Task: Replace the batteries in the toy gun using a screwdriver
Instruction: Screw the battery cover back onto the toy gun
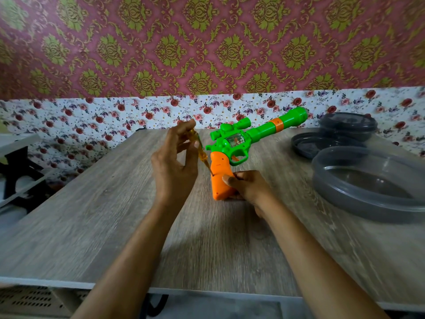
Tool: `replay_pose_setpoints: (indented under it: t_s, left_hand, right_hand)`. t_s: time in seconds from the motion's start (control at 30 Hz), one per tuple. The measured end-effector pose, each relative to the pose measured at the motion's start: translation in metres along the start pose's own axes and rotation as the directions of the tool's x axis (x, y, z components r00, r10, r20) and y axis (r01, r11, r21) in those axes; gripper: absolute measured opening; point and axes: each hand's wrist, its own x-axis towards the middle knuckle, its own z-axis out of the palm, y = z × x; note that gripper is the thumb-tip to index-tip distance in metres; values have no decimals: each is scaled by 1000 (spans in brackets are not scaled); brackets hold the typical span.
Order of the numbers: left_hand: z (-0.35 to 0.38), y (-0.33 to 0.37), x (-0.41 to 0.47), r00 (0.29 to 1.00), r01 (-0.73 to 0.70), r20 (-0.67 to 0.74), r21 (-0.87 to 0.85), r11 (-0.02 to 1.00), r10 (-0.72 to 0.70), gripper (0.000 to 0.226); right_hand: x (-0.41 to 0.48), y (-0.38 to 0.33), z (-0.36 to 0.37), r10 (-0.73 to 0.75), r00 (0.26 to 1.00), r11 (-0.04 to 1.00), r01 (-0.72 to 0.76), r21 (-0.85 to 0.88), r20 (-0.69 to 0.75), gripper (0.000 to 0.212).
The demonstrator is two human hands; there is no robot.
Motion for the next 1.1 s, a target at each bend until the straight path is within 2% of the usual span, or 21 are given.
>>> replay_pose_setpoints:
  t_s: [0.17,0.43,0.67,0.83,1.1]
  left_hand:
    - [-1,4,0,998,-65,-3,29,997,65,24]
    - [1,3,1,999,26,-19,-17,1000,-27,30]
    - [0,4,0,1000,26,-1,-9,1000,-26,24]
    - [0,3,0,998,38,-44,-4,999,-38,24]
    - [-1,5,-1,998,51,25,-50,997,-50,29]
  right_hand:
    - [1,1,0,4,1000,1000,-4,-19,0,31]
    - [1,1,1,4,1000,1000,-4,26,-3,28]
    - [0,1,0,2,1000,1000,-2,29,-4,26]
    - [2,1,2,10,1000,1000,-9,20,-10,19]
    - [-1,0,0,4,1000,1000,-4,26,3,30]
